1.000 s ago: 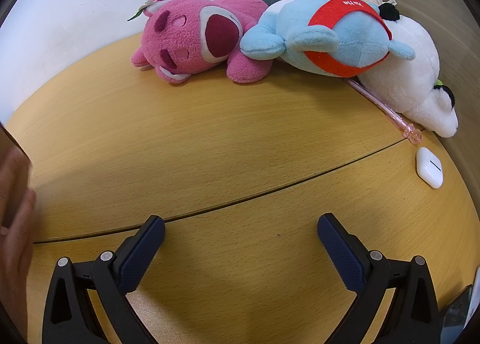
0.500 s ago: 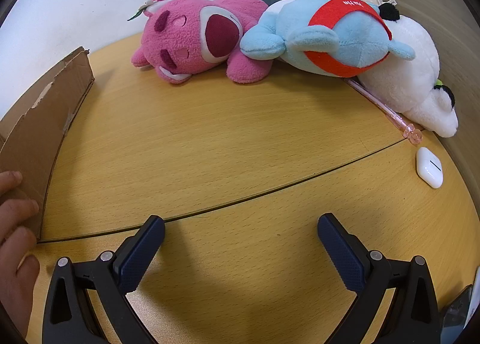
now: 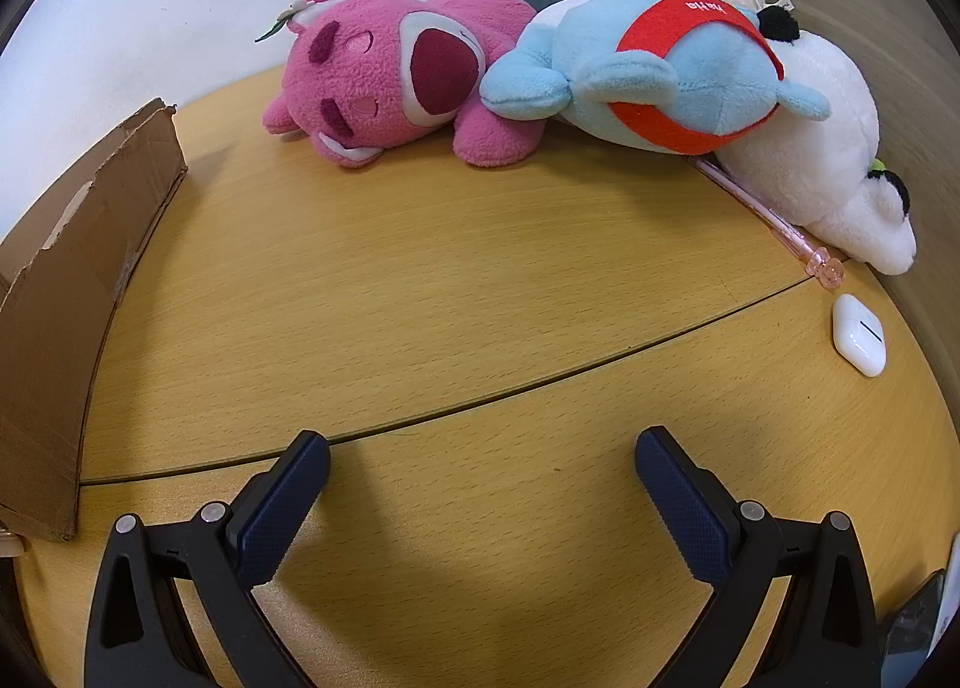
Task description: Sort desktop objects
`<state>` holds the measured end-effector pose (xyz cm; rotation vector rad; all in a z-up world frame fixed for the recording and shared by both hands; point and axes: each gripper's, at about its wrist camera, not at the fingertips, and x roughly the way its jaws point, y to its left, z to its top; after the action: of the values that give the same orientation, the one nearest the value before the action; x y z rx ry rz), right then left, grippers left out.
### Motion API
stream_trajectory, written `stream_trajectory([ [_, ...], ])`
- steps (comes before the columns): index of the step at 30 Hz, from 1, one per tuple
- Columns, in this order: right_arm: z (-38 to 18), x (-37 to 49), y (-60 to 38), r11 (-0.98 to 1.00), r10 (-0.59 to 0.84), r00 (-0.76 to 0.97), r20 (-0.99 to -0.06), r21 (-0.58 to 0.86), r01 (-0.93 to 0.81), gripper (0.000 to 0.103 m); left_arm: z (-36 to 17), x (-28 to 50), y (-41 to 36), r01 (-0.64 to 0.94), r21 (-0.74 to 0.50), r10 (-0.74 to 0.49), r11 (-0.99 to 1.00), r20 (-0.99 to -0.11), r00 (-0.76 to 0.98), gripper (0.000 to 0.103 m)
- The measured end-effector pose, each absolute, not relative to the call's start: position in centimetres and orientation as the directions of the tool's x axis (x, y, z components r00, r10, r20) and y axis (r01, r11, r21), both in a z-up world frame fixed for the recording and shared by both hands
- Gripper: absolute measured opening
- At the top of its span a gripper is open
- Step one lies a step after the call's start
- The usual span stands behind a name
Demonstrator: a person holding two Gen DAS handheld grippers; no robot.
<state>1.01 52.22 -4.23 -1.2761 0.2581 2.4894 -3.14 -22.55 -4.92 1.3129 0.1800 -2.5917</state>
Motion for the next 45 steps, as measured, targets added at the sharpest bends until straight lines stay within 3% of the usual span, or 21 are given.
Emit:
stream_trajectory([
  [29,-4.0,2.1,50.9,-0.914,0.249,-0.526,-0.813,-0.017,-0.406,0.103,-5.0,-3.6,-22.4,0.263,-0.004,-0.152,-0.965,-0.807,-0.571,0.103],
  [33,-1.4,5.3,47.5,-0.935,0.262,-0.614,-0.745,-0.040,-0.351,0.103,-4.8,-2.5,-22.0,0.248,-0.003,-0.144,-0.969,-0.809,-0.570,0.102],
  [37,2.2,8.9,43.9,-0.972,0.172,-0.711,-0.682,0.001,-0.235,0.103,-2.3,0.6,-20.3,0.221,0.034,-0.170,-0.975,-0.757,-0.631,0.102],
  [41,5.7,11.8,40.2,-0.991,0.094,-0.775,-0.625,0.012,-0.130,0.103,2.5,4.9,-17.9,0.134,-0.016,-0.086,-0.991,-0.689,-0.720,0.102],
  [45,7.6,13.5,37.3,-0.996,-0.052,-0.776,-0.629,0.089,-0.005,0.103,6.4,8.9,-14.9,-0.029,-0.134,0.111,-0.991,-0.656,-0.747,0.102],
])
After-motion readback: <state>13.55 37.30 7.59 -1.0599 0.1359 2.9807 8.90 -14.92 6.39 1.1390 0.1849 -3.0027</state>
